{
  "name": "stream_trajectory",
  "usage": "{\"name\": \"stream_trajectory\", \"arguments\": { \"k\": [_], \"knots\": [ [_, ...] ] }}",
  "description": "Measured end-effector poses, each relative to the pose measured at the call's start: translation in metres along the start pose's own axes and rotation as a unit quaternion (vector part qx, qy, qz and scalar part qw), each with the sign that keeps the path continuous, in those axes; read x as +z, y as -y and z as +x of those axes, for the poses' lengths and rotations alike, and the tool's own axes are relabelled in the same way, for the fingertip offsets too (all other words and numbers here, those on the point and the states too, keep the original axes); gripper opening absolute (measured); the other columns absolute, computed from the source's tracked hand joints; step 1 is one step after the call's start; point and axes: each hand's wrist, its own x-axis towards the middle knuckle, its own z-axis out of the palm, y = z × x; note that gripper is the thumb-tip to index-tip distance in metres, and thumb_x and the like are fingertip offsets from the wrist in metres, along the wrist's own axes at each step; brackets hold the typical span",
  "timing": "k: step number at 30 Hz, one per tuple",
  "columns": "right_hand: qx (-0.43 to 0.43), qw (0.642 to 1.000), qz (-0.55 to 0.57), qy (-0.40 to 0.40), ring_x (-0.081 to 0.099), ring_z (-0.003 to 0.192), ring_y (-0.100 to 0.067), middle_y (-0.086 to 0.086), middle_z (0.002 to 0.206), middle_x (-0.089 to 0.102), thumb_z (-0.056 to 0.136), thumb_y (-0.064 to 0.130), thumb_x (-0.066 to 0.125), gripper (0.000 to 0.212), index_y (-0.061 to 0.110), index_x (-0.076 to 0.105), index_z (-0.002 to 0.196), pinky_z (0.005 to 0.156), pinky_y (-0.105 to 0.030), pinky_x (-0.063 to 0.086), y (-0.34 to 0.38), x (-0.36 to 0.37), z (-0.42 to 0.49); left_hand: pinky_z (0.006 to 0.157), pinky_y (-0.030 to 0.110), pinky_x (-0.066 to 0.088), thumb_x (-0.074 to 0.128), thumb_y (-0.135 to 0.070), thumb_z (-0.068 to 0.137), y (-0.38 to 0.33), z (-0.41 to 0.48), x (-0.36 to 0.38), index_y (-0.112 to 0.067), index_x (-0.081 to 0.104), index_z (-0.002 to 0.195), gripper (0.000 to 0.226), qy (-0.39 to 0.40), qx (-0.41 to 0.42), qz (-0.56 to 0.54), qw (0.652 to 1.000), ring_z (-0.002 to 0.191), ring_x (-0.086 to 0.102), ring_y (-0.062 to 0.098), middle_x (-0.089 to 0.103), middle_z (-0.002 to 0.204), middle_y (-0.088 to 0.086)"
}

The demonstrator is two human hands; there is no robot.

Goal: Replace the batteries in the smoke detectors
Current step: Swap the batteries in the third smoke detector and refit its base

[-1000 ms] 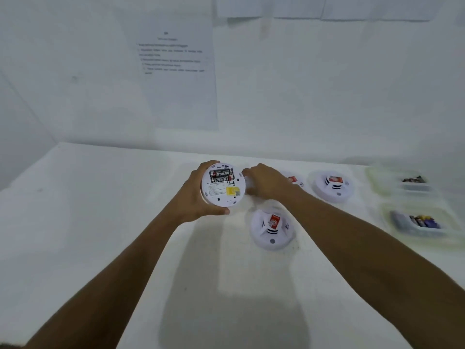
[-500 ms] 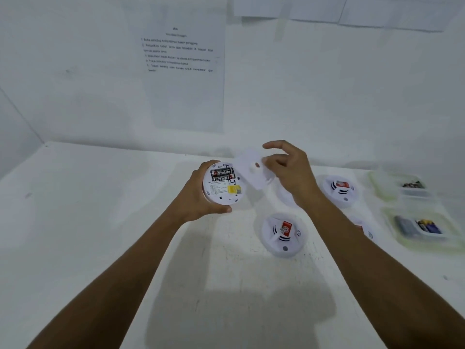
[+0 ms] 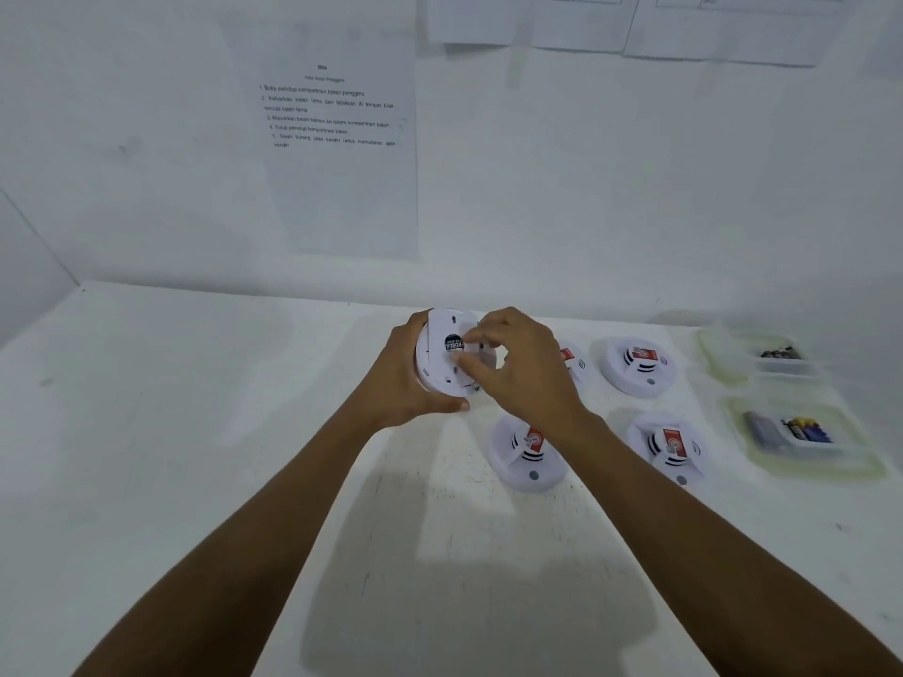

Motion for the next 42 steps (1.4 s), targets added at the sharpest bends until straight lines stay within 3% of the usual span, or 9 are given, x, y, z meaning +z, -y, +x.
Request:
{"name": "stream_trajectory", "arguments": {
  "k": [7,12,16,19,22,29,35,39,42],
  "knots": [
    [0.044,0.998,-0.045,0.004,0.055,0.112,-0.015,0.003,0.124,0.056,0.074,0.053,0.075,0.06,0.023,0.059,0.124,0.093,-0.026,0.044,0.016,-0.009,-0.003,0.093,0.01,0.032,0.091,-0.024,0.059,-0.009,-0.012,0.009,-0.02,0.023,0.146,0.111,-0.06,-0.027,0.005,0.998,0.123,0.042,0.013,0.037,0.143,-0.003],
    [0.052,0.997,-0.039,0.033,0.056,0.112,-0.015,0.003,0.127,0.059,0.075,0.044,0.075,0.06,0.023,0.057,0.129,0.098,-0.031,0.046,0.015,-0.019,-0.01,0.082,-0.001,0.034,0.079,-0.07,0.037,-0.02,-0.002,0.015,-0.026,0.045,0.122,0.102,-0.041,-0.04,-0.017,0.998,0.095,0.053,-0.014,0.051,0.108,-0.022],
    [0.047,0.997,-0.045,0.046,0.055,0.112,-0.016,0.002,0.128,0.058,0.076,0.044,0.075,0.06,0.023,0.059,0.13,0.097,-0.028,0.043,0.013,-0.02,-0.014,0.099,0.016,0.038,0.091,-0.032,0.051,-0.016,-0.006,0.017,-0.028,0.037,0.136,0.101,-0.064,-0.023,0.003,0.998,0.111,0.048,0.0,0.049,0.127,-0.011],
    [0.046,0.996,-0.049,0.055,0.053,0.115,-0.016,0.001,0.131,0.054,0.078,0.047,0.074,0.061,0.025,0.059,0.132,0.095,-0.023,0.037,0.014,-0.021,-0.015,0.092,0.007,0.042,0.082,-0.037,0.049,-0.024,-0.004,0.017,-0.036,0.045,0.114,0.075,-0.056,-0.015,-0.006,0.998,0.097,0.055,-0.013,0.058,0.101,-0.038],
    [0.045,0.996,-0.05,0.053,0.051,0.116,-0.015,0.001,0.132,0.053,0.079,0.05,0.074,0.059,0.026,0.06,0.131,0.092,-0.019,0.032,0.016,-0.023,-0.017,0.084,-0.001,0.037,0.076,-0.048,0.052,-0.033,-0.012,0.016,-0.043,0.041,0.116,0.072,-0.043,0.027,-0.021,0.998,0.106,0.051,-0.019,0.05,0.109,-0.051],
    [0.081,0.996,-0.028,0.009,0.056,0.113,-0.013,0.001,0.127,0.06,0.081,0.052,0.071,0.053,0.027,0.063,0.127,0.093,-0.021,0.038,0.024,-0.015,-0.022,0.082,-0.006,0.032,0.076,-0.038,0.058,-0.029,-0.013,0.02,-0.039,0.04,0.112,0.065,-0.054,0.004,-0.024,0.998,0.098,0.047,-0.026,0.048,0.111,-0.029],
    [0.102,0.995,0.004,0.0,0.058,0.111,-0.012,0.002,0.125,0.063,0.082,0.048,0.071,0.046,0.026,0.066,0.122,0.093,-0.017,0.035,0.028,-0.013,-0.021,0.102,0.011,0.034,0.076,-0.05,0.07,-0.03,-0.007,0.021,-0.018,0.04,0.13,0.077,-0.084,-0.022,-0.037,0.996,0.117,0.048,-0.007,0.048,0.126,-0.008],
    [0.091,0.994,0.062,-0.004,0.065,0.092,-0.012,0.002,0.114,0.069,0.086,0.039,0.071,0.03,0.023,0.073,0.111,0.091,-0.036,0.055,0.026,-0.018,-0.02,0.091,-0.002,0.032,0.081,-0.046,0.055,-0.023,-0.019,0.014,-0.039,0.038,0.121,0.079,-0.077,0.003,0.017,0.997,0.108,0.047,-0.018,0.047,0.12,-0.022],
    [0.096,0.991,0.09,0.005,0.066,0.086,-0.008,0.005,0.11,0.071,0.085,0.04,0.071,0.028,0.023,0.075,0.107,0.086,-0.033,0.057,0.028,-0.024,-0.018,0.104,0.009,0.033,0.069,-0.077,0.051,-0.015,-0.011,0.012,-0.029,0.043,0.132,0.098,-0.063,-0.001,0.043,0.997,0.109,0.041,-0.019,0.043,0.124,-0.025]
  ]
}}
